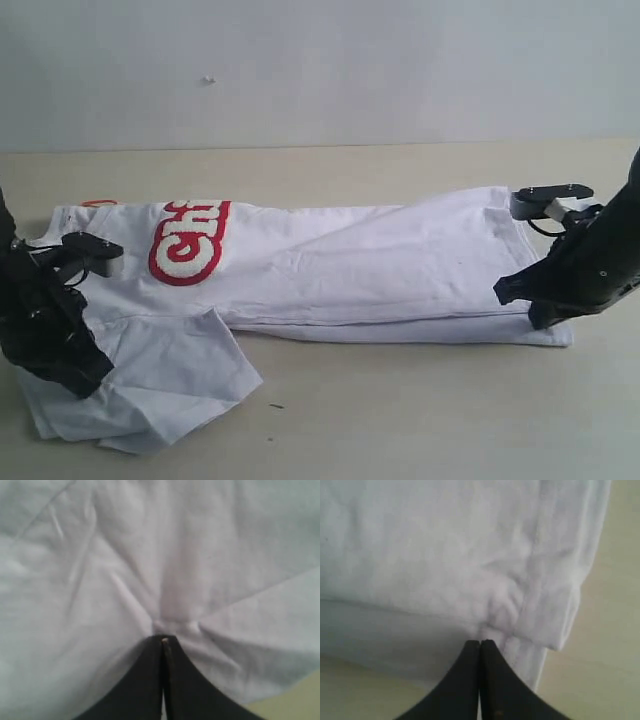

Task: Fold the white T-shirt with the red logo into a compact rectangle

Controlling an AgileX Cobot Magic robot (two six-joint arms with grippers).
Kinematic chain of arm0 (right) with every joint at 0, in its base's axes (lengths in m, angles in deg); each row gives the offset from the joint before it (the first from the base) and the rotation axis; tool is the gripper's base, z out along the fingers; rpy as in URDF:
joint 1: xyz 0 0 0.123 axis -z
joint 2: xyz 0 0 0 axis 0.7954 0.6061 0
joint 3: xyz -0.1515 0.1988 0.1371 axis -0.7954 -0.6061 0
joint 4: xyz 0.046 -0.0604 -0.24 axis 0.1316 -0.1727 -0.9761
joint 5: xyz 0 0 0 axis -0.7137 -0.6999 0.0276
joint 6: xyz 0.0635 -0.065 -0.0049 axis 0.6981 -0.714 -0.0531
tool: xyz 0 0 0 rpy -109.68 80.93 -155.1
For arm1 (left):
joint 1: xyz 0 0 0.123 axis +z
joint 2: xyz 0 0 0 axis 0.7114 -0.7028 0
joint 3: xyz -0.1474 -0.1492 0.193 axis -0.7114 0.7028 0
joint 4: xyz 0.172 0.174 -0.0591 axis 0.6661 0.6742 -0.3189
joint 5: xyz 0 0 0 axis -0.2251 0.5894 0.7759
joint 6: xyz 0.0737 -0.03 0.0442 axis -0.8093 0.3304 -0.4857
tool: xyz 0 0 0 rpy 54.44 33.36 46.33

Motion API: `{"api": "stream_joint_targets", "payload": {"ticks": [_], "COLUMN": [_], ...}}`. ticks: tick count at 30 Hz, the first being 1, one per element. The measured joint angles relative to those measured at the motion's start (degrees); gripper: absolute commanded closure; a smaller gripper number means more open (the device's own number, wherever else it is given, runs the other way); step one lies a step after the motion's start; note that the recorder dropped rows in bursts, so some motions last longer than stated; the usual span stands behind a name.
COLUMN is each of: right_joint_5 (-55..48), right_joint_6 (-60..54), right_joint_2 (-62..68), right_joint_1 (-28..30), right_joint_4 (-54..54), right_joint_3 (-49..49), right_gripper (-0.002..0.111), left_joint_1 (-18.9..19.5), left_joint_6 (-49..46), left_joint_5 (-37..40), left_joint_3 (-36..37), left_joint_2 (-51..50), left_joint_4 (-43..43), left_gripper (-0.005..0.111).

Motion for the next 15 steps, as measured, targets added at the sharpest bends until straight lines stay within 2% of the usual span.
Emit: {"api": "stream_joint_targets", "payload": {"ticks": [6, 10, 13, 15], "right_joint_5": [-0.38, -0.38, -0.38, -0.38], "right_joint_6": [0.12, 0.12, 0.12, 0.12], "right_joint_2": [-4.21, -8.40, -10.75, -12.04], "right_joint_1": [0.00, 0.00, 0.00, 0.00], "right_joint_4": [0.27, 0.65, 0.77, 0.77], "right_joint_3": [-0.22, -0.22, -0.22, -0.22], "right_gripper": [0.108, 0.108, 0.108, 0.108], "left_joint_1": [0.00, 0.00, -1.72, -4.90], "left_joint_6": [0.63, -4.56, -10.30, -12.57], "left_joint_5": [0.01, 1.96, 4.90, 5.46], "left_joint_3": [0.26, 0.26, 0.69, 1.70], "left_joint_2": [6.61, 11.38, 13.89, 14.75], "left_joint_4": [-0.03, -5.78, -11.02, -11.92], "left_gripper": [0.107, 0.105, 0.097, 0.089]}}
